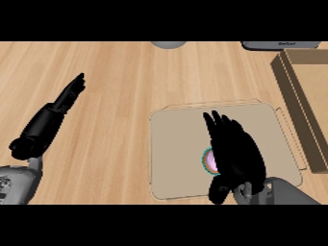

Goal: Pick the cupcake from the tray and place it in the cardboard box

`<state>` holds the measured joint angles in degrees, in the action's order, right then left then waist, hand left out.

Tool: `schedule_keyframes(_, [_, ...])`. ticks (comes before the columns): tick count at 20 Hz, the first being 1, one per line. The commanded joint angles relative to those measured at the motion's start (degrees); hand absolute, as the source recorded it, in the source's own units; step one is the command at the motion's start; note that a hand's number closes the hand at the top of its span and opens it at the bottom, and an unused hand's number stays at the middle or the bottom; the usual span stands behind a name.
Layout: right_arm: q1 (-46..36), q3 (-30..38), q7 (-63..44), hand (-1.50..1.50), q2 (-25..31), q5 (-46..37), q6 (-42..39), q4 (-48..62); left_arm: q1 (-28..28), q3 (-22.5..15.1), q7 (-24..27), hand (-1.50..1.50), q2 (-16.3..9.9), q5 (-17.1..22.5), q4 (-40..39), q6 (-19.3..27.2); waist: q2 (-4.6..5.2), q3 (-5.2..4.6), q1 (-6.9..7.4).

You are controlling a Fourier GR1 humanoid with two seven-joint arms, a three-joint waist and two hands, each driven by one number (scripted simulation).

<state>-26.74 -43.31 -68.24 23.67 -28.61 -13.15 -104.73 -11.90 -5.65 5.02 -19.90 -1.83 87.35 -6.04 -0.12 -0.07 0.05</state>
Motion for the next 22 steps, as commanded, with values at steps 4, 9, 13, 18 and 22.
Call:
schedule_keyframes(4, [1.0, 2.4, -4.8, -1.50, -4.3, -2.0, -3.4, 5.8, 2.0, -0.1, -1.7, 0.00, 0.2, -0.7, 4.2, -0.9, 0.02, 0.06, 0.23])
schedule_keyframes(9, [3.6, 0.3, -7.0, -1.50, -6.4, -6.8, -4.0, 6.0, -1.4, 1.1, -2.6, 0.00, 0.5, -0.3, 1.5, -1.7, 0.03, 0.03, -0.21])
schedule_keyframes(13, [8.3, 4.3, -0.5, -1.50, -1.9, -7.9, -3.0, 5.2, -0.2, 3.2, -1.2, 0.00, -0.3, 0.8, 2.1, -3.0, 0.05, 0.05, -0.31])
schedule_keyframes(18, [10.6, 5.6, 0.0, -1.50, -4.7, -9.0, -5.3, 4.4, 0.0, 1.8, -4.2, 0.00, 2.0, -1.6, 4.3, -1.4, 0.01, 0.06, -0.16])
schedule_keyframes(22, [10.6, 2.8, 8.7, 1.50, -8.7, -14.9, -3.7, 11.2, -2.3, 3.3, -1.1, 0.00, 2.4, -2.8, -1.2, -2.8, 0.13, 0.06, -0.03])
